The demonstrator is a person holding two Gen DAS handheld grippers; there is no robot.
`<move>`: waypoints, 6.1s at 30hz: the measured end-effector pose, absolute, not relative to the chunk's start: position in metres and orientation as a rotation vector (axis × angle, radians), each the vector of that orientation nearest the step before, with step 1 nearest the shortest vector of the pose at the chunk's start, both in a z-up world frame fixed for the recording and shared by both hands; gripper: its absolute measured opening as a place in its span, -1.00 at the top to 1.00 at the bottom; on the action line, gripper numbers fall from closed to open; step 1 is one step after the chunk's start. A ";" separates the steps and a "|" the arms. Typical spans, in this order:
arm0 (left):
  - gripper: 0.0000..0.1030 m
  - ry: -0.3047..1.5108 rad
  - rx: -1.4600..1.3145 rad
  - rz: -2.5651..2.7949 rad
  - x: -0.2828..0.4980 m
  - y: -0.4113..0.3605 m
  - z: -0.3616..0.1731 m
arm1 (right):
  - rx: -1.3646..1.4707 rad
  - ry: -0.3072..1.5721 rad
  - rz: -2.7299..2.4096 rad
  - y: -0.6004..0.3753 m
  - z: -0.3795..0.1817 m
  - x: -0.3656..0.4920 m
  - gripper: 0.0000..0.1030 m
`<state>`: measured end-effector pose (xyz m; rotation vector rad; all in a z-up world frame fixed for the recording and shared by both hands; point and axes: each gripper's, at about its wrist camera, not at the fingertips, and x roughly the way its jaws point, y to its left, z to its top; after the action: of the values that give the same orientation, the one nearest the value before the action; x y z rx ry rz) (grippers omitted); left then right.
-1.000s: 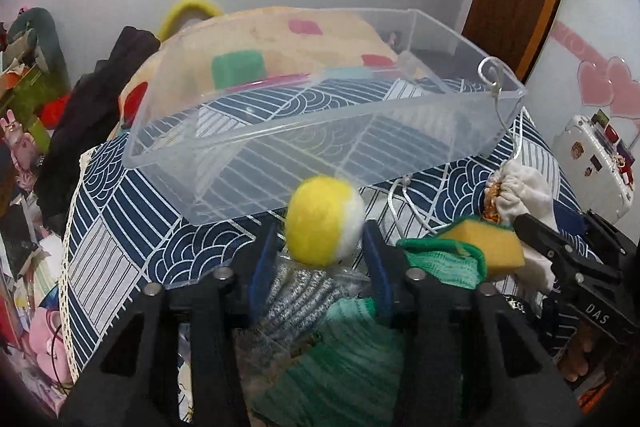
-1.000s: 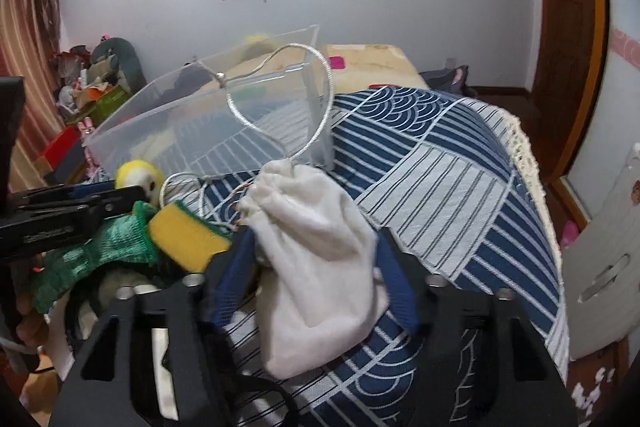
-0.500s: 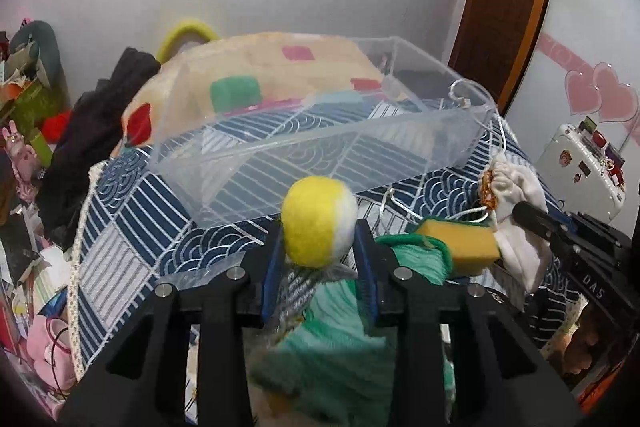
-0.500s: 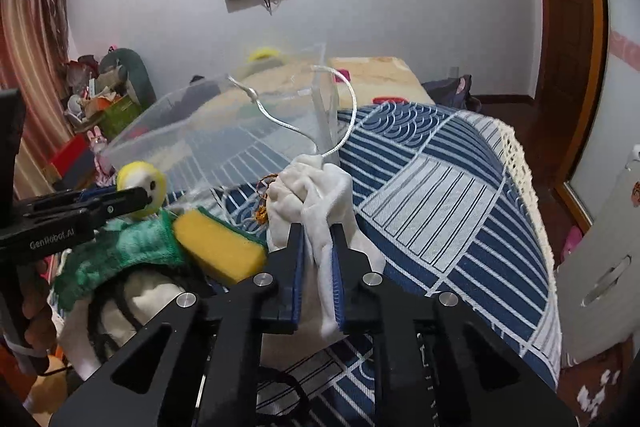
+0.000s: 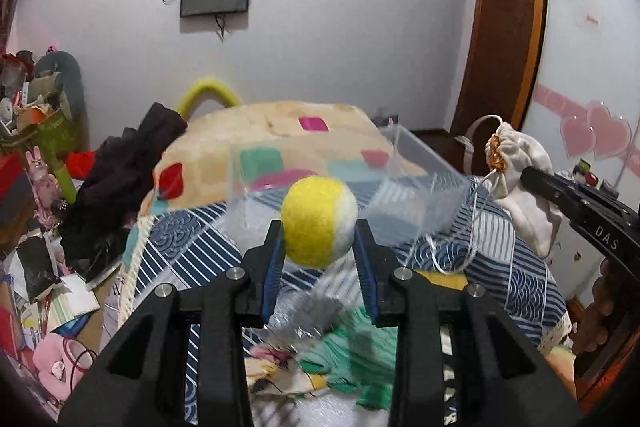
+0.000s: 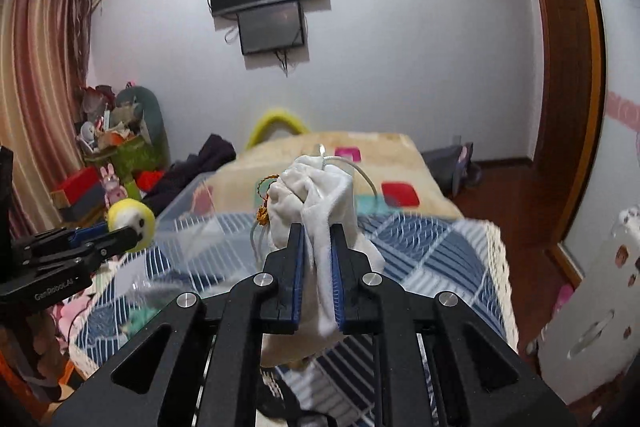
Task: Organize soft objects
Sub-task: 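Grasp and lift the yellow ball with the left gripper while the right gripper lifts the white bag, then carry the ball and the bag over the clear plastic box with both grippers, then open both grippers to drop the ball and the bag into the box, then grasp the bagged steel wool with the left gripper while the right gripper grasps the yellow sponge, then carry the steel wool and sponge over the box and open both grippers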
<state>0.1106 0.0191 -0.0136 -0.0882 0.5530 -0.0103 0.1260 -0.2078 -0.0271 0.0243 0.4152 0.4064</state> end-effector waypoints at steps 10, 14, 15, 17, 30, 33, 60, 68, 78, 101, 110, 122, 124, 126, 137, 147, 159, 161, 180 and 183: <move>0.34 0.544 -0.130 -0.002 0.137 0.041 -0.009 | 0.000 0.305 0.436 -0.184 0.007 0.139 0.79; 0.34 0.568 -0.126 0.007 0.152 0.046 -0.010 | -0.026 0.309 0.447 -0.165 0.006 0.155 0.79; 0.34 0.580 -0.133 0.005 0.157 0.048 -0.011 | -0.027 0.315 0.446 -0.162 0.004 0.158 0.79; 0.34 0.612 -0.151 -0.010 0.166 0.052 -0.013 | -0.025 0.337 0.447 -0.157 -0.001 0.170 0.79; 0.34 0.774 -0.109 -0.044 0.219 0.051 -0.041 | -0.091 0.549 0.470 -0.135 -0.039 0.217 0.79; 0.33 0.798 -0.096 -0.050 0.224 0.049 -0.046 | -0.125 0.603 0.471 -0.132 -0.049 0.223 0.79; -0.76 0.681 -0.005 -0.022 0.158 0.039 -0.010 | -0.142 0.491 0.547 -0.153 -0.012 0.174 -0.15; -0.78 0.719 -0.033 -0.017 0.140 0.053 -0.034 | -0.152 0.497 0.528 -0.165 -0.032 0.152 -0.18; -0.78 0.812 0.005 -0.018 0.133 0.052 -0.085 | -0.135 0.648 0.522 -0.172 -0.084 0.152 -0.18; 0.31 0.896 -0.117 -0.210 0.149 0.034 -0.111 | -0.224 0.672 0.536 -0.160 -0.110 0.137 0.18; 0.52 0.839 -0.092 -0.143 0.132 0.039 -0.094 | -0.188 0.663 0.544 -0.167 -0.102 0.137 0.33; 0.53 0.703 -0.068 -0.071 0.112 0.049 -0.051 | -0.155 0.557 0.517 -0.173 -0.069 0.128 0.33; 0.52 0.678 -0.070 -0.065 0.111 0.049 -0.042 | -0.145 0.536 0.510 -0.172 -0.063 0.129 0.33; 0.52 0.655 -0.069 -0.059 0.111 0.050 -0.035 | -0.132 0.509 0.507 -0.172 -0.054 0.131 0.33; 0.52 0.566 -0.078 -0.024 0.127 0.059 -0.001 | -0.113 0.392 0.482 -0.159 -0.018 0.143 0.32; 0.52 0.582 -0.097 -0.025 0.168 0.056 -0.007 | -0.116 0.376 0.472 -0.138 -0.014 0.166 0.32; 0.52 0.712 -0.116 -0.042 0.223 0.049 -0.047 | -0.158 0.479 0.464 -0.117 -0.040 0.192 0.31; 0.52 0.724 -0.102 -0.039 0.227 0.046 -0.053 | -0.171 0.500 0.461 -0.115 -0.045 0.197 0.31; -0.01 0.758 -0.101 -0.043 0.221 0.041 -0.057 | -0.235 0.608 0.465 -0.115 -0.055 0.206 -0.10; -0.15 0.727 -0.079 -0.030 0.211 0.038 -0.048 | -0.224 0.592 0.475 -0.122 -0.049 0.198 -0.14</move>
<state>0.2111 0.0380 -0.0478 -0.0789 0.7274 -0.0304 0.1978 -0.1224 -0.0493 -0.2236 0.5917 0.4752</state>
